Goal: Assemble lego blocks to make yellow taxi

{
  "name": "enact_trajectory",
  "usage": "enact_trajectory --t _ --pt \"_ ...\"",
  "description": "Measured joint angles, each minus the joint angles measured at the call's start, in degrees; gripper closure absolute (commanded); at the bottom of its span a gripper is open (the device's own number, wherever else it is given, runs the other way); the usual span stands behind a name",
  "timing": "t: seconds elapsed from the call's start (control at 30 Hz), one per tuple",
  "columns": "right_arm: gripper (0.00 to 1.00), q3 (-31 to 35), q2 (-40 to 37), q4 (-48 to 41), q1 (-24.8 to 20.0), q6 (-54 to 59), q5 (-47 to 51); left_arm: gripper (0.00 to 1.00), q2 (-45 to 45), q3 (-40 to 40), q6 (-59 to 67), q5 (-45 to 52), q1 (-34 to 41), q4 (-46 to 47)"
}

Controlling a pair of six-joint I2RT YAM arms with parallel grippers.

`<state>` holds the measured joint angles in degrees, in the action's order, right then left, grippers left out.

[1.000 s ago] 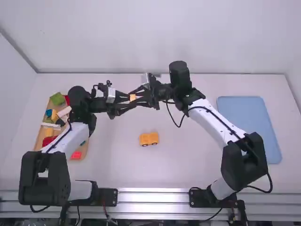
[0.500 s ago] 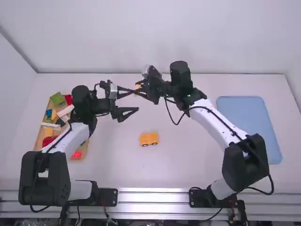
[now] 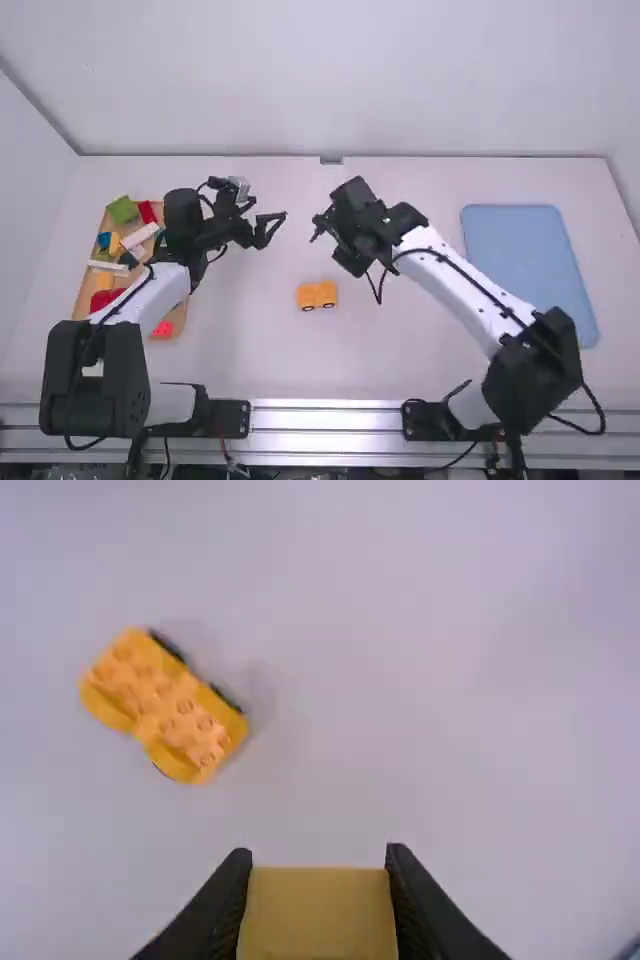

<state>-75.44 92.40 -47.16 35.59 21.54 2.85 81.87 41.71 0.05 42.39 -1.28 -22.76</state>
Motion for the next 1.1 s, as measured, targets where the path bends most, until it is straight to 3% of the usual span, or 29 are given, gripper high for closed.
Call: enact_trajectory --t 0.33,0.63,0.77,0.8,1.1 --pt "1.00 0.0 18.4 -1.9 -2.2 18.6 -2.3 0.01 0.0 0.0 2.1 -1.2 0.0 2.9" --pt "1.00 0.0 23.9 -0.9 -2.2 24.3 -2.9 0.01 0.0 0.0 3.0 -1.2 0.0 3.4" --pt "0.68 0.0 25.6 -1.0 -2.2 25.3 -2.8 0.01 0.0 0.0 3.0 -1.2 0.0 3.5" --pt "0.02 0.0 25.8 -1.1 -2.2 25.5 -2.9 0.01 0.0 0.0 3.0 -1.2 0.0 3.5" --pt "0.02 0.0 25.9 -2.6 -2.2 26.2 -2.7 0.01 0.0 0.0 3.0 -1.2 0.0 3.7"
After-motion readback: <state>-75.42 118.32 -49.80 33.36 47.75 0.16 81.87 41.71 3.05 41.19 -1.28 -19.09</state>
